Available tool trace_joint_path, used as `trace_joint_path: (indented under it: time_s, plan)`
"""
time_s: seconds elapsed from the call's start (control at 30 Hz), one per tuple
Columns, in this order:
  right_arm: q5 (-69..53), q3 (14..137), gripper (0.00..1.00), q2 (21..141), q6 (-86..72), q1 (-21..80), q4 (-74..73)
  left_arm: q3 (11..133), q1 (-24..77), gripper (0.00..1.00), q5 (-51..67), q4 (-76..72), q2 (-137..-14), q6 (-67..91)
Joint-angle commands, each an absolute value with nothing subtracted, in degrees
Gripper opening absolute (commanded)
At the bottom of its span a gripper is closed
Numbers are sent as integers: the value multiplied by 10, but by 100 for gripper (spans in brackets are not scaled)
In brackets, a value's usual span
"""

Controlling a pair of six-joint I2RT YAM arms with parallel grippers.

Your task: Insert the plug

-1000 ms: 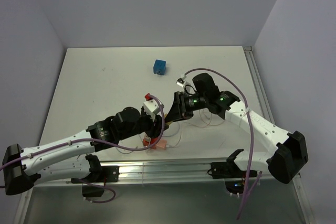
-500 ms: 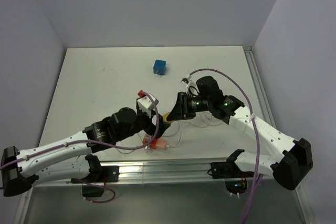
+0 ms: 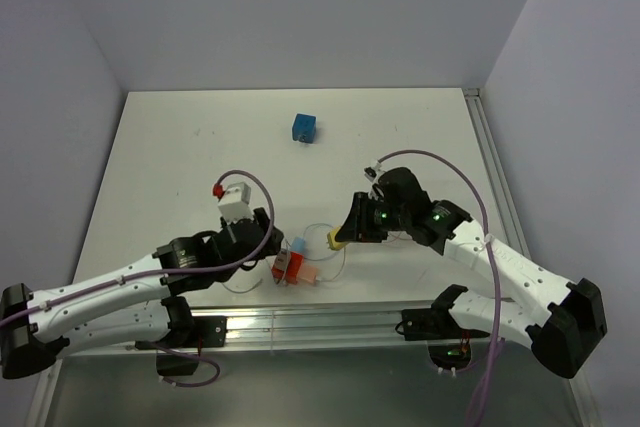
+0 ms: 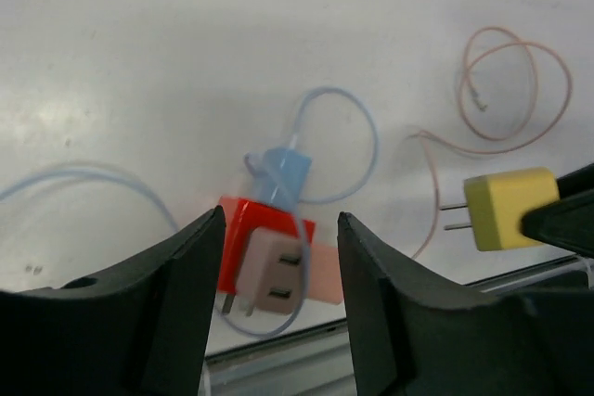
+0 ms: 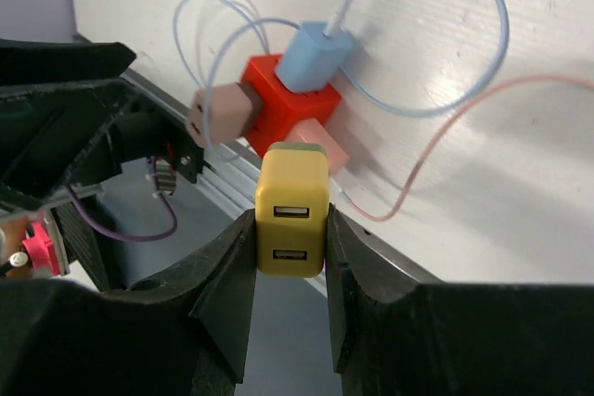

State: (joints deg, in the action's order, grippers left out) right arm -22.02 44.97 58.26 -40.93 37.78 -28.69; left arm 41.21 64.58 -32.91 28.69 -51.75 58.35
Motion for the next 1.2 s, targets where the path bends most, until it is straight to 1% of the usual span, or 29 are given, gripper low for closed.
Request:
trace_joint_path:
  time_s: [0.0,0.07,0.1,0.13,0.17,0.2,0.23,0.27,0.3,0.33,0.4,0.5,0.6,0.63,0.7,0.73,0.83,0.97,1.1,1.17]
  plan:
    - [-192,430,0,557,-443,395,-249,390,643,56,-340,357,-459,711]
    - [-187,426,0,561,-448,397,-243,381,643,56,-304,379,-414,753]
    - [-184,428,0,564,-448,399,-243,381,643,54,-295,393,-401,773]
    - [-183,431,0,568,-444,400,-242,381,643,49,-288,429,-389,801]
    - [-180,437,0,576,-440,399,-241,384,643,42,-272,458,-375,873]
    - [-176,442,0,579,-436,400,-240,387,643,46,-255,472,-369,891]
    - [-173,447,0,583,-426,399,-241,391,643,56,-241,465,-365,886]
    - [-171,460,0,590,-421,399,-242,396,643,80,-212,461,-365,881]
    - [-169,464,0,592,-411,400,-242,403,643,93,-206,461,-368,881]
    - [-168,469,0,593,-407,399,-243,423,643,99,-197,470,-384,887]
    - [-164,482,0,589,-394,399,-245,442,643,100,-181,489,-408,909]
    - [-156,485,0,566,-385,400,-251,490,644,99,-174,548,-474,986]
    - [-152,477,0,538,-382,399,-253,556,644,100,-155,619,-561,1057]
    - [-154,474,0,531,-383,399,-252,592,644,99,-149,639,-611,1079]
    - [-155,468,0,512,-386,399,-255,619,644,100,-116,677,-659,1104]
    - [-156,465,0,504,-387,398,-254,632,644,100,-104,677,-699,1120]
    - [-143,452,0,449,-391,399,-258,634,658,99,-81,660,-749,1173]
    - [-113,462,0,404,-385,396,-296,638,680,100,-94,650,-772,1246]
    - [-128,464,0,378,-383,395,-305,638,687,99,-106,649,-780,1291]
    - [-133,459,0,369,-384,395,-306,642,687,97,-112,660,-793,1317]
